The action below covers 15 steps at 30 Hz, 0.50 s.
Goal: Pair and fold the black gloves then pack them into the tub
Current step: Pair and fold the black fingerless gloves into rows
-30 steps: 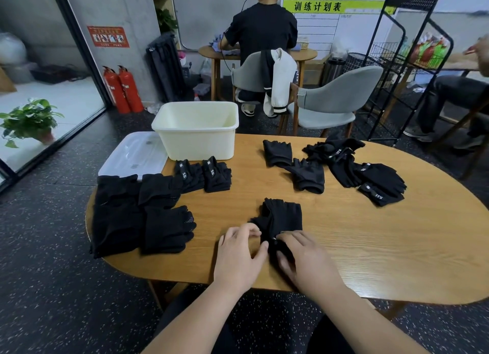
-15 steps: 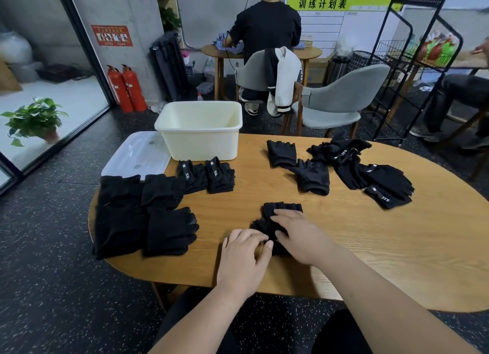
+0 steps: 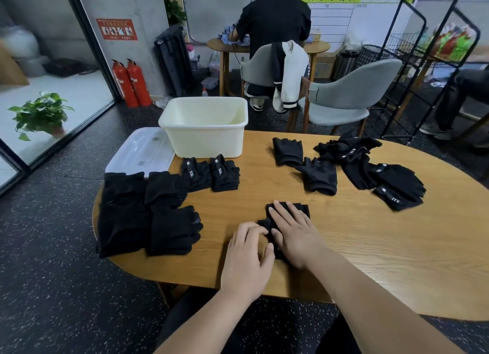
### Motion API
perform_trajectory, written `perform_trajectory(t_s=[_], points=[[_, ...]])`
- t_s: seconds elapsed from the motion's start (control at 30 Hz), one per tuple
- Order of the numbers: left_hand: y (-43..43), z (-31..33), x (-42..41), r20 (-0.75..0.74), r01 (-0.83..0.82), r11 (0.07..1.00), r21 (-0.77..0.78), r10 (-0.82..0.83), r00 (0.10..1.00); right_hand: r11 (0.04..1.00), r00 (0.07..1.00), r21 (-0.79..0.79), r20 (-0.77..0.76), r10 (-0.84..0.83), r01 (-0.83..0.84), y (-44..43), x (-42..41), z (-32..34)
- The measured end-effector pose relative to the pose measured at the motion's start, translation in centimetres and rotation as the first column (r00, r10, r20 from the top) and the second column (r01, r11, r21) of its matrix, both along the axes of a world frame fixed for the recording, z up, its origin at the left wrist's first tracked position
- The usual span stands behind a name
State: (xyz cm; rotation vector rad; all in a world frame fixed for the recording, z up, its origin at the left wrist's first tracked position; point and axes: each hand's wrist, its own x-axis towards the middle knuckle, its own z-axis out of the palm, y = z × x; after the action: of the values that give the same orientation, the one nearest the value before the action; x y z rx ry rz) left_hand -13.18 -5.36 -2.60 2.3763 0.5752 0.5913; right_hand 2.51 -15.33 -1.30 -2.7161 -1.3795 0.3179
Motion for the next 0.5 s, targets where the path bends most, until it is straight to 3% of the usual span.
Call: perform_trajectory(t_s=[0.33, 0.5], points=[[-0.2, 0.3, -0.4, -0.103, 0.148, 0.988, 0.046, -0.143, 0.984, 0.982, 0.984, 0.066, 0.023, -0.179, 0.177, -2.3, -4.2, -1.2], [-0.2, 0.4, -0.2, -0.142, 0.161, 0.981, 0.105, -0.145, 0.979, 0.968, 0.982, 0.171, -0.058, -0.177, 0.185, -2.5, -4.0, -1.2]])
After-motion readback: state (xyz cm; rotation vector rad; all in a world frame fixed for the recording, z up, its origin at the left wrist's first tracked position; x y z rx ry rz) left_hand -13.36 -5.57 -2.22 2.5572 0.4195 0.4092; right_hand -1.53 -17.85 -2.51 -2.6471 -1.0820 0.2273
